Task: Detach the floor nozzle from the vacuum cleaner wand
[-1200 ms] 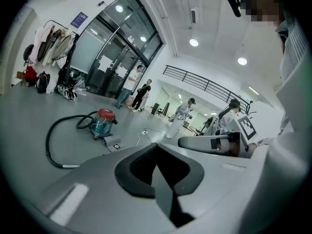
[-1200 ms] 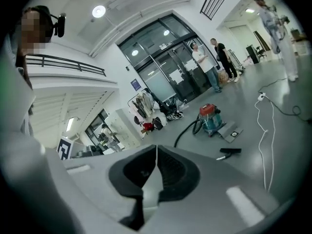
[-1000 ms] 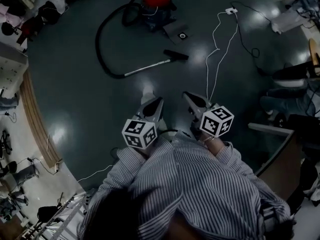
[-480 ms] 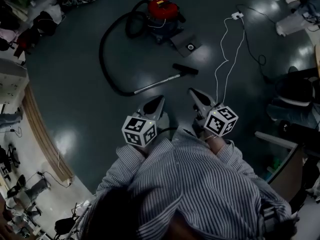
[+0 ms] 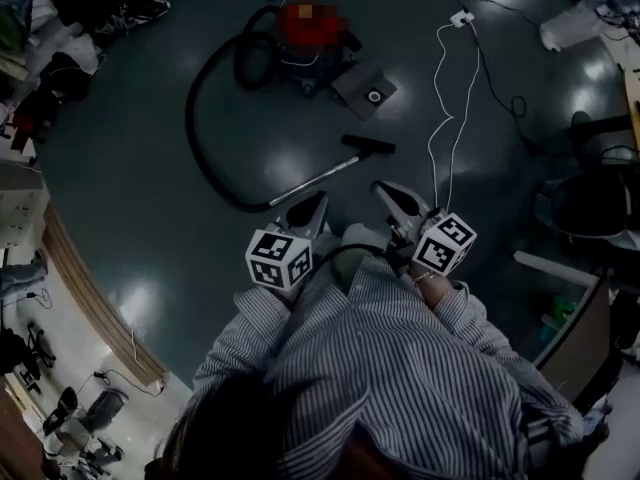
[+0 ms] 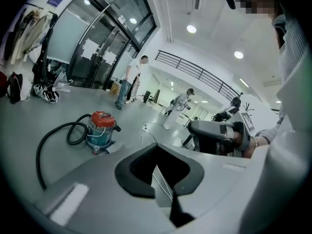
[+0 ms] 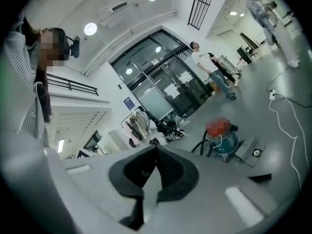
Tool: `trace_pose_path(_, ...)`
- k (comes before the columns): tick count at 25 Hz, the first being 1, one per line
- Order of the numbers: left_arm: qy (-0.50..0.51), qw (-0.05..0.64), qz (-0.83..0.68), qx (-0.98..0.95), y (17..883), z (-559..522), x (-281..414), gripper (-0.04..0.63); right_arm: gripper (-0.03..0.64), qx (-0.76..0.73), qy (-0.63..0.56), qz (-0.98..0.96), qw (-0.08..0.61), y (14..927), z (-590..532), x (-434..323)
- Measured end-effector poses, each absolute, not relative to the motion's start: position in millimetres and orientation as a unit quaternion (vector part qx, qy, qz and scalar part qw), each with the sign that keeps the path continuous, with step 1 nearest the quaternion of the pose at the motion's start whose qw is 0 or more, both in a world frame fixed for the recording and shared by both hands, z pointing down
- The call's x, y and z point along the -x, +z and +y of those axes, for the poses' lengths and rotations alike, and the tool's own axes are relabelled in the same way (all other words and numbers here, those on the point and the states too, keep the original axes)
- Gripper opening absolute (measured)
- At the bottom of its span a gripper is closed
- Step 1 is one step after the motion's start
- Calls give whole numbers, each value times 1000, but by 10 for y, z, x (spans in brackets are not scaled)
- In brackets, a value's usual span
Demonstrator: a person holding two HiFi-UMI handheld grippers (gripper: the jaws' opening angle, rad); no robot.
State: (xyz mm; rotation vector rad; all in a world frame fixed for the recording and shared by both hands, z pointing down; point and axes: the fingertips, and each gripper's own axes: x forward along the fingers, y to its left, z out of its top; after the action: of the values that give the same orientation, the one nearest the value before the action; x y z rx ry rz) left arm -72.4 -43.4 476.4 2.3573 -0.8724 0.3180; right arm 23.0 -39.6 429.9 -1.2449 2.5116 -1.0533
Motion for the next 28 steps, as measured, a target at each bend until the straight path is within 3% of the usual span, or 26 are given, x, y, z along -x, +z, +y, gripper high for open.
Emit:
trace_pose_path(5,134,323,-332,-876,4948,-615,677,8,3,404,-393,824,62,4492,-554,-318)
trace_pose_path(10,128,340,-344,-866,5153,-716,569,6,3,414,-391,822,-12,4869,-626,-364)
trace_pose_path(19,178,298,-346,-871,5979,-990,397,6,3,433,-384,810,-95,5794,-843,-473)
trace_pose_path(28,289,262,-270,-880,7874,-1187,212,8,18,454,-404,786,-111,7439,-1221,-802)
